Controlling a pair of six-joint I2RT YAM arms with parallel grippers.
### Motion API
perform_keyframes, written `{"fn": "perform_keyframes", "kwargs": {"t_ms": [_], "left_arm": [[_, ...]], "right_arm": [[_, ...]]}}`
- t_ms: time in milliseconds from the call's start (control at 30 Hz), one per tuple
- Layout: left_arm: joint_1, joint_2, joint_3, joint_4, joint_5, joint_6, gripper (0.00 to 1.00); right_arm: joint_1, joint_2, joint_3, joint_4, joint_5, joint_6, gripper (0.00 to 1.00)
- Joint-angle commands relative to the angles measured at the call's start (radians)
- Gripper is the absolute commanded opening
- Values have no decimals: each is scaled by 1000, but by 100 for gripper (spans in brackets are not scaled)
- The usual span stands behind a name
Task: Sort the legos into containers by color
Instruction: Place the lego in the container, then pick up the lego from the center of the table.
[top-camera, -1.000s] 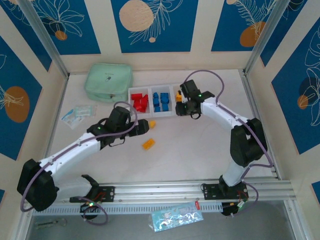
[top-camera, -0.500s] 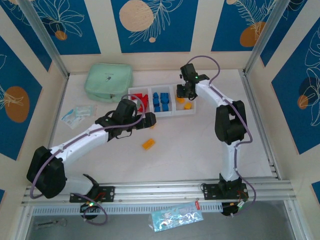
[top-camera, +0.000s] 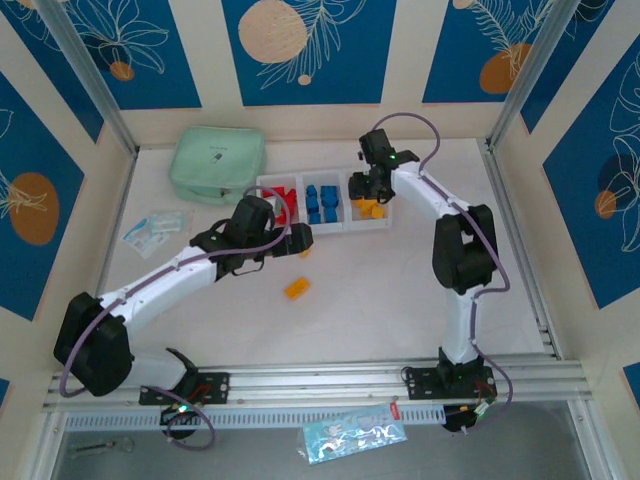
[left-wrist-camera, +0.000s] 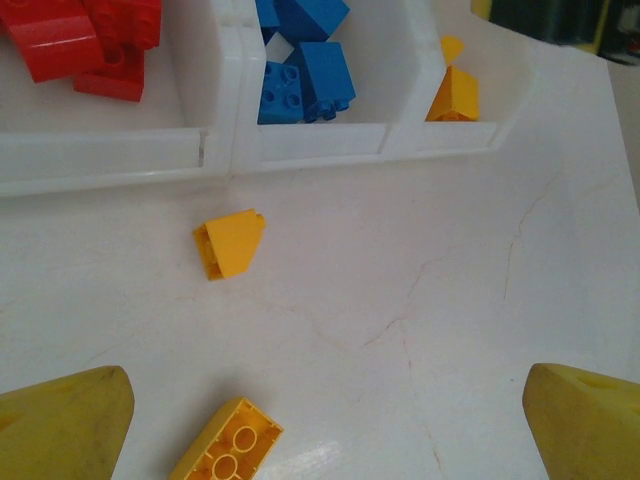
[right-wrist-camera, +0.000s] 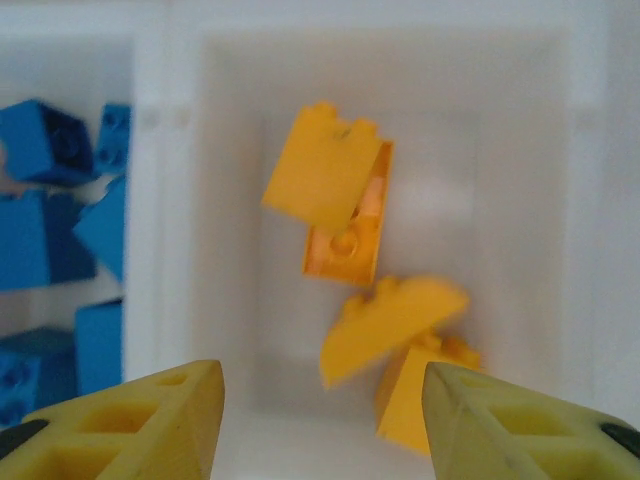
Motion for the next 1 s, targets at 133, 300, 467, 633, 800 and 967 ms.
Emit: {"fn": "perform_keyframes", "kwargs": {"t_ms": [133, 300, 467, 633, 800, 967], "left_arm": [[-3, -98, -30, -56, -38, 31, 99], [-2, -164, -77, -99, -70, 29, 99], [3, -236, -132, -131, -117, 18, 99], [7, -291, -174, -159, -157, -8, 99], [8, -329, -204, -168, -180, -27, 99], [10, -351, -222, -172, -200, -41, 99]], "right_arm": [[96, -209, -202, 26, -51, 72, 61], [188, -284, -305, 33, -57, 117, 64], [308, -304, -370, 66, -49, 176, 68], [390, -245, -369, 116, -68, 212, 75], [423, -137, -305, 135, -49, 201, 77], [417, -38, -228, 132, -11, 189, 76]]}}
